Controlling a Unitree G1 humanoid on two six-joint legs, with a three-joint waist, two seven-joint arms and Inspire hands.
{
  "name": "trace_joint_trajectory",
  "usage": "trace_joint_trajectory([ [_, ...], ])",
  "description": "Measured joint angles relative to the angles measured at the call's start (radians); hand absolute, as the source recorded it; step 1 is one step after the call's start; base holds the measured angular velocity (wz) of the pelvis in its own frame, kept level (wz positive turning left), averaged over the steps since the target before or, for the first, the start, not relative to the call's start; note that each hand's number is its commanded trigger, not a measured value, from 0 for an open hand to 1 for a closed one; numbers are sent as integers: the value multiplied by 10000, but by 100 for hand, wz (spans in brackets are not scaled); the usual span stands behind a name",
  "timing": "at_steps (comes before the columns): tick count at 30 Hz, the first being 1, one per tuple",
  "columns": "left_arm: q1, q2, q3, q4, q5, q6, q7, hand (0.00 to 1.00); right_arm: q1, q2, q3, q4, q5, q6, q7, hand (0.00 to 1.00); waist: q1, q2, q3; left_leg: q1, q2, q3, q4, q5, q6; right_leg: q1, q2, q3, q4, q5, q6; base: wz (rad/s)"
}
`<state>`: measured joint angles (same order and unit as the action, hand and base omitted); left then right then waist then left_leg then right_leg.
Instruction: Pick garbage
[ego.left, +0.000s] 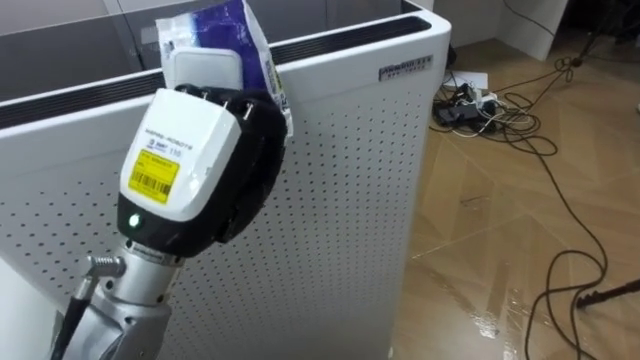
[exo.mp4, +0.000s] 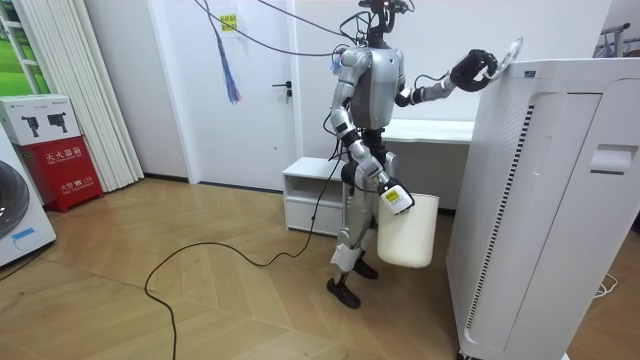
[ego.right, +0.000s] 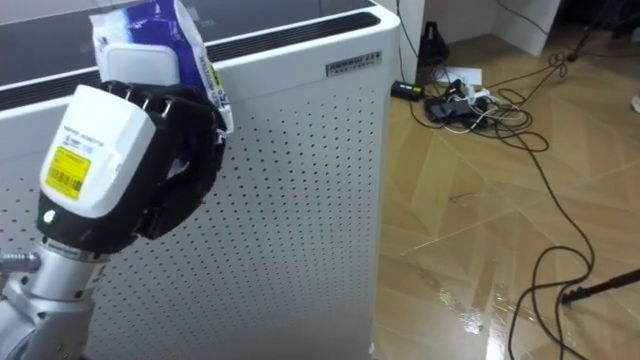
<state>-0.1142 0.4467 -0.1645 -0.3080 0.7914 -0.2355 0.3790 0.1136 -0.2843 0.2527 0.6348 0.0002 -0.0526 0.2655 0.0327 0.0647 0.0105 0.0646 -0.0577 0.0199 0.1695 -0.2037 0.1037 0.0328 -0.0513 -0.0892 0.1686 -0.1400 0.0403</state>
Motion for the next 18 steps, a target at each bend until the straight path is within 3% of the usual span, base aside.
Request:
trace_joint_trajectory([
  [4, 3, -327, -58, -410, -2583, -99, -793, 100, -257, 30, 42, -47, 1, -40, 43, 100, 24, -110, -22, -41, -1, -37, 22, 5, -3, -23, -21, -89, 22, 0, 0, 2],
  [6, 8, -431, -257, -870, -4501, -128, -1621, 100, -265, 73, 103, -328, 1, -40, 65, 100, 14, -250, -71, -58, 1, -101, 27, 7, -6, -8, -23, -166, 18, 0, 0, 8],
  [10, 173, -845, -725, -982, -6787, -131, -3113, 100, -280, 100, 99, -1029, 0, -103, -25, 100, 16, -327, -74, -73, -6, -127, 27, 7, -6, -9, -33, -183, 4, 0, 0, 0],
  [18, 505, -858, -1161, -989, -8289, 24, -4967, 100, -915, 230, 105, -1166, 48, -113, -128, 100, 10, -321, -76, -210, -7, -158, 119, 7, -6, -95, -41, -255, 18, 0, 0, 1],
])
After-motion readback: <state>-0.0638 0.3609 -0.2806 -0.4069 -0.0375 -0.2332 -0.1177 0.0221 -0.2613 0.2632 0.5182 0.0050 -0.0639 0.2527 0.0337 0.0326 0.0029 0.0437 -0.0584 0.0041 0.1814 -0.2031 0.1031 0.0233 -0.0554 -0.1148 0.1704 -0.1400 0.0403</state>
